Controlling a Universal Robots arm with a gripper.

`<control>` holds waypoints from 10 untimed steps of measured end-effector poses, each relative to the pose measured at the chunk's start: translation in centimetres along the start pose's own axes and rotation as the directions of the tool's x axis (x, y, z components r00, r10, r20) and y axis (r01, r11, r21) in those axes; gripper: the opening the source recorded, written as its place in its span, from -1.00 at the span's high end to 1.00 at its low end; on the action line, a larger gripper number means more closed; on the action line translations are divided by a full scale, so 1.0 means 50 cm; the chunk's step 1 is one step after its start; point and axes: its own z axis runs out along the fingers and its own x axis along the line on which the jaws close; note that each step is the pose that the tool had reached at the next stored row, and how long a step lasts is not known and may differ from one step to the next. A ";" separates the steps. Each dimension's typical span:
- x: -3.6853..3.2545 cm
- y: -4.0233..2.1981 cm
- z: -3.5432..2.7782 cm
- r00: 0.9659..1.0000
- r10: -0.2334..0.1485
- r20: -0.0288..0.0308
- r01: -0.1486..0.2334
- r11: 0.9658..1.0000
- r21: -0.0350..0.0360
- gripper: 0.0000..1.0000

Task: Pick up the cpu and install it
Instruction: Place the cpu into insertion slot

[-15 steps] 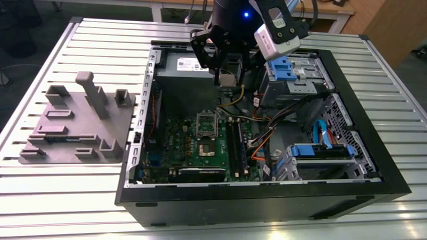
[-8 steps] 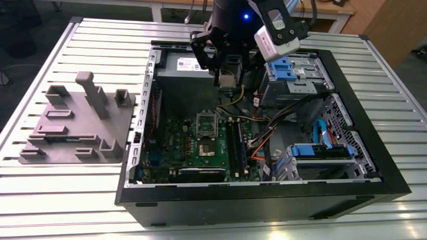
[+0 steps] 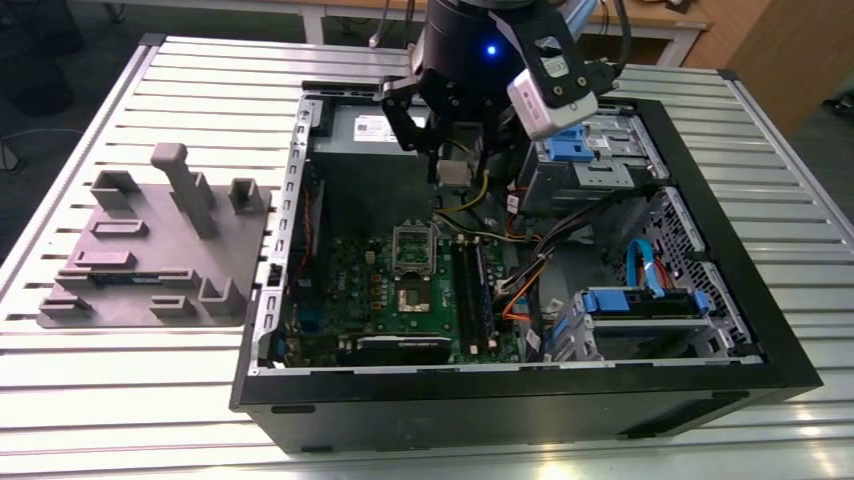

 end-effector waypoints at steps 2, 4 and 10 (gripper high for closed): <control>0.000 -0.007 0.002 1.000 0.000 0.000 0.000 1.000 0.000 0.06; 0.002 -0.012 0.006 1.000 0.002 0.000 -0.002 1.000 0.000 0.06; 0.012 -0.013 0.020 1.000 0.005 0.000 -0.005 1.000 0.000 0.06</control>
